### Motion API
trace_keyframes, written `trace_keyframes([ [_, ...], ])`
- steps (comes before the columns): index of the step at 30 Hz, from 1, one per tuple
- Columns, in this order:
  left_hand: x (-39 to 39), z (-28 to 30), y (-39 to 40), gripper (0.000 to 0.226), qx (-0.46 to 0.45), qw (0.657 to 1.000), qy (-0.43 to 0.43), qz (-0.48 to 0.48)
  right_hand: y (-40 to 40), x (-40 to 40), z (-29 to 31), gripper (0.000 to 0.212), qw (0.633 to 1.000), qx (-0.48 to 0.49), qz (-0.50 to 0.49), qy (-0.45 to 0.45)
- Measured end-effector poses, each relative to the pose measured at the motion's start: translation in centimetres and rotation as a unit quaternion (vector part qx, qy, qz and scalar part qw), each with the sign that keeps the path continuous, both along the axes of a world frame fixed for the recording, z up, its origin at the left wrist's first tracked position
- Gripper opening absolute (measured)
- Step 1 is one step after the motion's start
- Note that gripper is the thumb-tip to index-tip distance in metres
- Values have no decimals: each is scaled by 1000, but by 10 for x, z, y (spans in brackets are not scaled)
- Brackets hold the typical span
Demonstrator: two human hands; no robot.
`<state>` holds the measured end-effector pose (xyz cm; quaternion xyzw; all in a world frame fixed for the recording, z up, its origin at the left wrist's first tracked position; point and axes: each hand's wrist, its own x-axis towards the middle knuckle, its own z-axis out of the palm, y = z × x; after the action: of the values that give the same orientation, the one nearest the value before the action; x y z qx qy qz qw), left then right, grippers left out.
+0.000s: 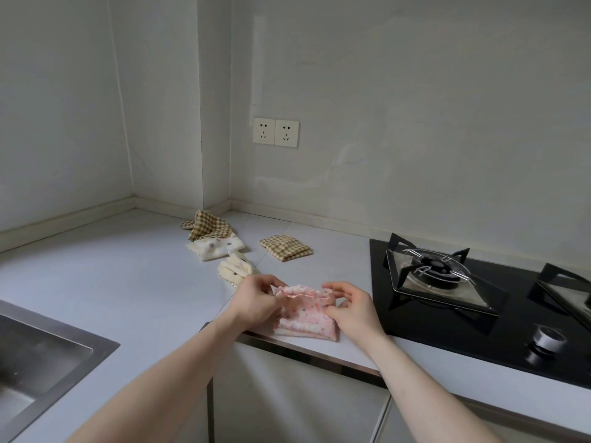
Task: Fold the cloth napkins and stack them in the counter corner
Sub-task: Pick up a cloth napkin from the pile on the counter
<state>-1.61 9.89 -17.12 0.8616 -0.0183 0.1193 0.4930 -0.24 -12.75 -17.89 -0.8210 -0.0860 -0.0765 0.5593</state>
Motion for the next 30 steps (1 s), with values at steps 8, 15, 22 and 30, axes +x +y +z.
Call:
trace_keyframes([
  [8,-1,-2,4,11,-15,1000,-8,-14,7,-4,-4,28,996,-31,-70,-50],
  [15,-6,0,1,19,13,1000,-17,-14,7,-5,-6,23,994,-65,-60,-57],
  [22,-4,-4,2,20,47,999,-19,-8,8,-4,-6,14,988,-132,-58,-54],
  [30,0,-11,2,21,132,991,-27,10,10,-2,-5,24,980,-183,-61,-51],
])
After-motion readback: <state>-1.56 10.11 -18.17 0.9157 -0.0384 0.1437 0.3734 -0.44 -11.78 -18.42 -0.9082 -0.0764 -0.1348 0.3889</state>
